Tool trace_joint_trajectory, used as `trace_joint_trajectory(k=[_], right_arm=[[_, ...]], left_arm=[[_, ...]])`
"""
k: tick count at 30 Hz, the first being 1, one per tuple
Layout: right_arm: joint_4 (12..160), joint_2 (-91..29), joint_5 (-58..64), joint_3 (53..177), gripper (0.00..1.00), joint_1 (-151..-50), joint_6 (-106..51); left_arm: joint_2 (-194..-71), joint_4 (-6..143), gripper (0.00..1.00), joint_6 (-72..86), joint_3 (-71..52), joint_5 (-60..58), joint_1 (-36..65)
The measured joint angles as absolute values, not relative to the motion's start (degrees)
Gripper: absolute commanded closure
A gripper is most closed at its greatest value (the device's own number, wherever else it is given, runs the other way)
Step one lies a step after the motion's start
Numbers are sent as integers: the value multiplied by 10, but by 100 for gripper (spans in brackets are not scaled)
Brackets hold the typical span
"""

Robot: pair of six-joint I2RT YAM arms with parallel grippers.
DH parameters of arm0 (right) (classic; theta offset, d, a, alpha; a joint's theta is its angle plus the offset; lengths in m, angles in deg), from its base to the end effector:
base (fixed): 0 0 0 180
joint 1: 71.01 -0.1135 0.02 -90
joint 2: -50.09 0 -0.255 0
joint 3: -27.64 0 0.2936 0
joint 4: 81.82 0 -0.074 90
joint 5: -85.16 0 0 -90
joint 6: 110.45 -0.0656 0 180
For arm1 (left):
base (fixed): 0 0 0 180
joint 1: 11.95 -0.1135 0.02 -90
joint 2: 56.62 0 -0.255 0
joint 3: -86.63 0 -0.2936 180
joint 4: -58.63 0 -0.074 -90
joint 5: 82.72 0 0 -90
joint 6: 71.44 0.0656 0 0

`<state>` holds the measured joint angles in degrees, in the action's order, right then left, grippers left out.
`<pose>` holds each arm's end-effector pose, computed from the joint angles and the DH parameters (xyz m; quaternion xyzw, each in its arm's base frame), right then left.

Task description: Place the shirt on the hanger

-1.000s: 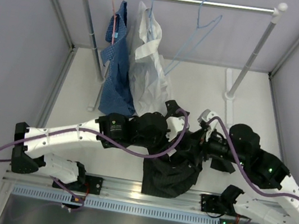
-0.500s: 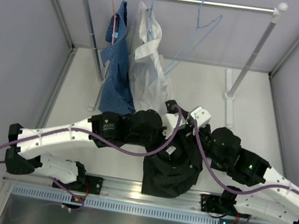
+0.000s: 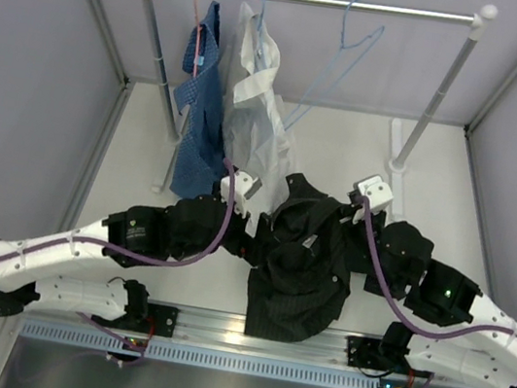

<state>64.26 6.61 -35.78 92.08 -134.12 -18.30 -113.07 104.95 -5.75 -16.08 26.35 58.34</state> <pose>0.1369 0.1953 0.3648 -0.2667 0.7246 0.1246 0.6231 0.1133 -0.2528 0.3720 0.2443 0.8022 -0.2919 0.4599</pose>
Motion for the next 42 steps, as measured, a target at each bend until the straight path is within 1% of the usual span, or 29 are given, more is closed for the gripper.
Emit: trace_joint_trajectory(k=[4, 7, 10, 12, 14, 16, 18, 20, 21, 23, 27, 30, 31, 32, 33, 34, 38, 40, 42], right_arm=[[639, 73, -405, 923, 100, -1341, -209], [634, 58, -432, 936, 100, -1341, -227], [627, 30, -456, 955, 100, -1341, -252], [625, 12, -463, 964, 100, -1341, -268], [622, 2, -468, 967, 100, -1341, -284], [618, -1, -470, 968, 100, -1341, -297], [617, -3, -471, 970, 100, -1341, -307], [616, -5, -471, 970, 100, -1341, -312], [616, -7, -472, 970, 100, -1341, -315], [615, -11, -472, 970, 100, -1341, -319], [616, -12, -470, 970, 100, -1341, -327], [616, -12, -470, 969, 100, -1341, -327], [616, -12, -470, 969, 100, -1341, -327], [616, -12, -470, 969, 100, -1341, -327], [616, -12, -470, 969, 100, -1341, -328], [616, -12, -470, 969, 100, -1341, -330], [616, -3, -463, 969, 100, -1341, -336], [616, 10, -451, 969, 100, -1341, -338], [613, 24, -435, 974, 100, -1341, -340]], left_arm=[[-1105, 1034, 4, -203, -236, 309, 585], [-1107, 1035, 3, -301, -275, 345, 616], [-1132, 1029, 2, -364, -276, 403, 690], [-1150, 1023, 3, -407, -276, 436, 731], [-1165, 1019, 5, -446, -276, 461, 743], [-1177, 1018, 9, -490, -276, 484, 743], [-1190, 1016, 17, -527, -276, 505, 742], [-1211, 1013, 21, -560, -276, 520, 742], [-1221, 1013, 28, -574, -276, 524, 742], [-1240, 1013, 31, -602, -276, 533, 742], [-1257, 1012, 44, -637, -276, 547, 742], [-1266, 1012, 73, -653, -275, 549, 742], [-1269, 1012, 87, -654, -275, 550, 742], [-1271, 1011, 92, -657, -275, 550, 741], [-1272, 1012, 99, -657, -275, 549, 738], [-1272, 1012, 100, -655, -275, 547, 733], [-1258, 1011, 100, -623, -275, 526, 681], [-1241, 1016, 100, -564, -271, 518, 647], [-1229, 1024, 100, -471, -239, 516, 625]])
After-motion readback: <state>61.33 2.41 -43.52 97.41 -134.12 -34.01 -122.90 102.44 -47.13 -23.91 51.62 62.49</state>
